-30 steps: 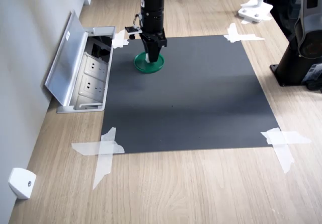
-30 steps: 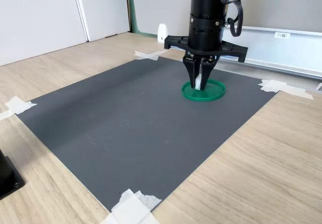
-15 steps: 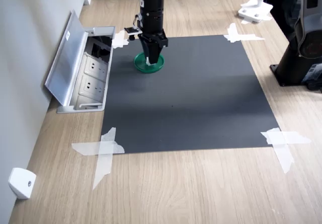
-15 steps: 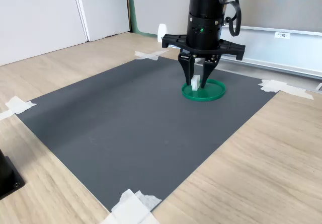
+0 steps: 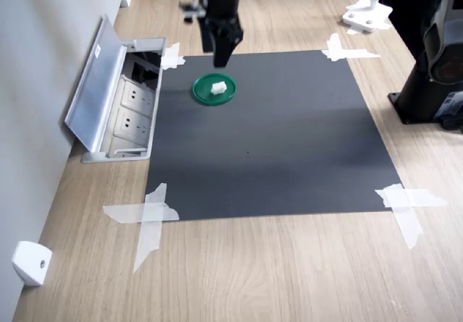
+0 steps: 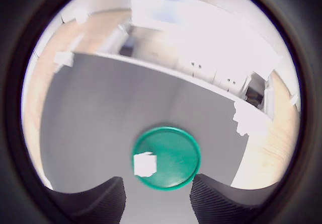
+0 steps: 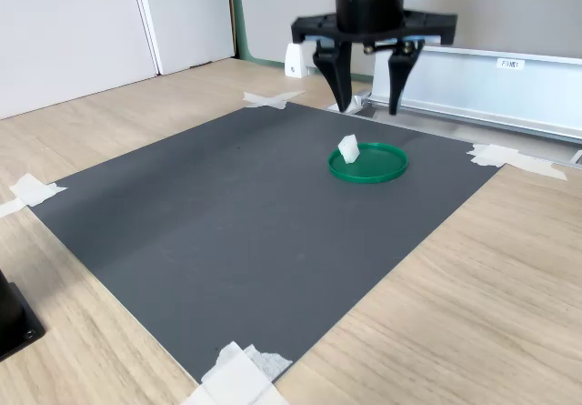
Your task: Grasp a white terminal and put it on the green lid.
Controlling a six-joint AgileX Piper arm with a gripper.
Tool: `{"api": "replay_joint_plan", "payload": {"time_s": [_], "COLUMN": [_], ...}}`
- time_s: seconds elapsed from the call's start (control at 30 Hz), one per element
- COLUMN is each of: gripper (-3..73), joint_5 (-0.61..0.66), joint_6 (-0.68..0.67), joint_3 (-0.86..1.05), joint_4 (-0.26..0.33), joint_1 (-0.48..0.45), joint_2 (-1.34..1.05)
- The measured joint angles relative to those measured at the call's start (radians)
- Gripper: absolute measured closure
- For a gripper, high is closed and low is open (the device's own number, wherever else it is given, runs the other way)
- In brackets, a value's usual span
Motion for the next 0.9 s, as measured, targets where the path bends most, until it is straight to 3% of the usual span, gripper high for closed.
{"api": "replay_joint_plan", "payload": {"time_s": [0.1,0.2,0.33,0.43,0.5,0.6,0.77,0.9], "gripper": [17.7,26.2,44.5,60.9,66.4,69.4,70.0,70.0], "joint_5": [-0.007,-0.058,-0.151,-0.204,-0.238,-0.297,-0.432,-0.459], "joint_6": [-0.004,-0.005,-0.003,0.040,0.103,0.238,0.503,0.592], "joint_3": [0.095,0.228,0.431,0.570,0.648,0.761,0.937,1.023], "joint_4": [0.012,-0.009,-0.014,0.029,0.045,0.022,-0.088,-0.128], "joint_1": [0.000,0.000,0.000,0.000,0.000,0.000,0.000,0.000], "joint_2": [-0.135,-0.308,-0.567,-0.789,-0.927,-1.157,-1.478,-1.638]}}
